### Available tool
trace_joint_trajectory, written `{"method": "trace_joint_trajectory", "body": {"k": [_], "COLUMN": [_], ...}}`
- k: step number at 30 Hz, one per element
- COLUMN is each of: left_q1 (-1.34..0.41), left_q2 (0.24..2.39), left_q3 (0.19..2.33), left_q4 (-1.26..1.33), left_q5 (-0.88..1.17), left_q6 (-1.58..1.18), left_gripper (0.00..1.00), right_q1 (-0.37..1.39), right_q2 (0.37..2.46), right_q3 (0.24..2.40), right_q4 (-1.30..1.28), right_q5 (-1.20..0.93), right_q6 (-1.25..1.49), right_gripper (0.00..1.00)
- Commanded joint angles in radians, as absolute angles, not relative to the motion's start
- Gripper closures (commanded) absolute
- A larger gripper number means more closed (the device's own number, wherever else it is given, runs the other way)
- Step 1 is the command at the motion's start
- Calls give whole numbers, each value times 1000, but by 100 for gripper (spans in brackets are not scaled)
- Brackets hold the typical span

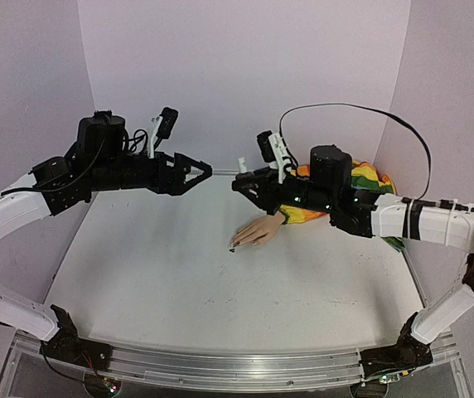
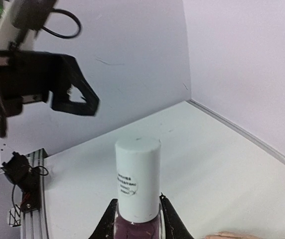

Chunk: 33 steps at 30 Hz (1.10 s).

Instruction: Paint the nails

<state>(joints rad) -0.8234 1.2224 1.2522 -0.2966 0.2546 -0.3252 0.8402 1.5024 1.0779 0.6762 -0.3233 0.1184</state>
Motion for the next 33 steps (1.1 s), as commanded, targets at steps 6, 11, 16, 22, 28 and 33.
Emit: {"method": "trace_joint_trajectory", "body": {"k": [6,11,16,22,28,33], "left_q1": [-819,-819,-819,-819,-819,-820], "left_q2": [1272,1304,1311,1321,1354,1367], "left_q3": [1323,1345,1329,1332,1363,1371], "left_q4": [-282,-266,-246,-234,-223,-219], "left_q5": [106,136,152,161,221,224], "left_q6": [-461,-479,-472,-454,-430,-416], "left_gripper": [18,22,31,45,35,56], "right_q1": [958,995,1008,1011,1013,1018], "right_q2": [1587,1617,1626,1639,1657,1668], "right_q3": [1194,1225,1236,1247,1269,1281], "right_q4": [713,712,712,712,704,695], "right_q5": [-73,-51,-34,-37,-47,-48], "right_q6": [88,81,80,71,68,61], "right_gripper": [100,100,100,100,100,100]}}
